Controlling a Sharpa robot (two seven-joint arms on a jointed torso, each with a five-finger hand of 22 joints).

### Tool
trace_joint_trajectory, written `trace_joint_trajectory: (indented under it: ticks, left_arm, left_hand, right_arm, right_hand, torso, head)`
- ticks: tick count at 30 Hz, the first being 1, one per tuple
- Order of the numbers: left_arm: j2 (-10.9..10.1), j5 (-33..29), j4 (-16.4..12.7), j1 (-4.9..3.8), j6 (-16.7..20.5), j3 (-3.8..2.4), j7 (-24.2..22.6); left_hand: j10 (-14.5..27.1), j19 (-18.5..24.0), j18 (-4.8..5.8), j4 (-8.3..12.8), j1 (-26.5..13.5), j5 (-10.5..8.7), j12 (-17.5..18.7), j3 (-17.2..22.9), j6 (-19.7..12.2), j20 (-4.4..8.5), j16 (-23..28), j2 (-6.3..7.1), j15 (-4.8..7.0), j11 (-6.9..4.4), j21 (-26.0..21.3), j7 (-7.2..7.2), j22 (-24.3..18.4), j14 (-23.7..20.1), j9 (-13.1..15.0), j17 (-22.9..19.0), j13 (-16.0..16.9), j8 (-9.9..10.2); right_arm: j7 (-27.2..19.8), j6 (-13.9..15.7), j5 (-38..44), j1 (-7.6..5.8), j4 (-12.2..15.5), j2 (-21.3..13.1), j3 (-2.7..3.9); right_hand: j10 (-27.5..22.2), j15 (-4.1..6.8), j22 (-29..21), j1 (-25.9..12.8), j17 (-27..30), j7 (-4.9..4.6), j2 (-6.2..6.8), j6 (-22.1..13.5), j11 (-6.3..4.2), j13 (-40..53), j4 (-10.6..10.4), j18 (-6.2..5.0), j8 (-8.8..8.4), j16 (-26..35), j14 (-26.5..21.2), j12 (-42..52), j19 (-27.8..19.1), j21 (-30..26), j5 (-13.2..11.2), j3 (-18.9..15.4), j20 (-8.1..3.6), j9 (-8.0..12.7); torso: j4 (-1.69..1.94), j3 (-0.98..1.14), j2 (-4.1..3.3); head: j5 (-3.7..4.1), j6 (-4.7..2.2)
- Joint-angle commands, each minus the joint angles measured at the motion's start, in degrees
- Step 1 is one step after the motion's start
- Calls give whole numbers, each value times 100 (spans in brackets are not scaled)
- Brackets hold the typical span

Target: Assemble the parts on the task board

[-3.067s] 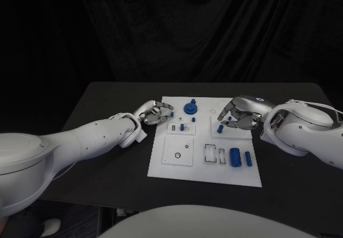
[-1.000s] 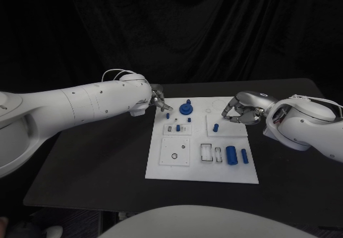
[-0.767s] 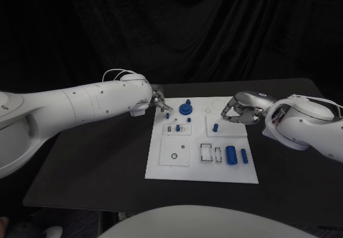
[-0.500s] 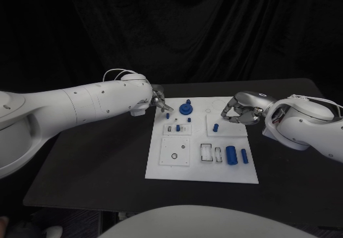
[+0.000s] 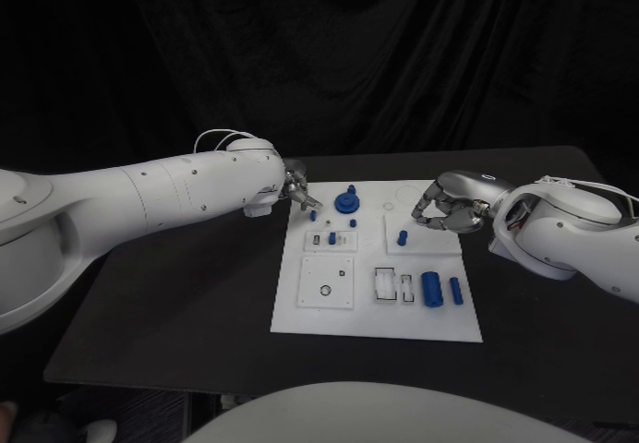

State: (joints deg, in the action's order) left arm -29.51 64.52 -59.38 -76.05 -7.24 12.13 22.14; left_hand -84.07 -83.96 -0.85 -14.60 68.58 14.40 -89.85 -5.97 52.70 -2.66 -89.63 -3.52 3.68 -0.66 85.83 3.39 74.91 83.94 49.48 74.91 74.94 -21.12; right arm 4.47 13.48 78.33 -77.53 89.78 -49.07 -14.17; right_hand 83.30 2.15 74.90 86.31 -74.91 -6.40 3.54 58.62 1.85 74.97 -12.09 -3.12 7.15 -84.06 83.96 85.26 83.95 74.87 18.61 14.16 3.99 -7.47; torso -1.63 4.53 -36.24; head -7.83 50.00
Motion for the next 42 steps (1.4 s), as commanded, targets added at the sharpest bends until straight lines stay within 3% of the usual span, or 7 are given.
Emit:
trace_joint_trajectory:
  ticks: [1, 23, 42]
  left_arm:
    - [24, 1, 7, 18, -102, -4, -93]
    - [72, 1, 48, 111, -159, -4, -141]
    - [118, 1, 110, 141, -159, -4, -208]
  left_hand:
    - [-593, -357, -42, 33, 16, 33, -15, -7, -28, 10, -37, -40, 11, -13, -28, -4, 1335, 606, 12, 1509, 1506, 23]
    - [-593, -338, -52, 51, 45, 125, -15, 26, -55, 6, -37, -76, 8, -9, -64, 3, 1323, 606, 59, 1509, 1506, 90]
    - [-593, -316, -61, 125, 155, 420, -15, 140, -46, -3, -37, -108, 1, -5, -105, 3, 1312, 606, 159, 1509, 1506, 252]
  right_arm:
    - [91, -51, 9, 4, 2, 1, 3]
    - [91, -39, 9, 5, 3, 5, 3]
    - [139, -101, 9, 5, -1, 13, 3]
  right_hand:
    - [-14, 9, 1060, -28, -761, -5, -9, 31, -8, 687, -14, -31, -1, 37, 394, -31, 51, -41, 35, 15, -6, 0]
    - [-22, 9, 1058, -24, -756, -6, -5, 26, -7, 679, -7, -32, -6, 42, 392, -37, 48, -49, 45, 17, -7, 2]
    - [-35, 8, 1049, -22, -738, -9, -3, 23, -5, 664, -3, -38, -11, 58, 386, -47, 36, -79, 50, 20, -7, 4]
  torso:
    - [-4, 1, 2]
    - [-1, 3, 2]
    - [0, 0, 0]
  head:
    - [-1, 0]
    - [18, 0]
    - [45, 0]
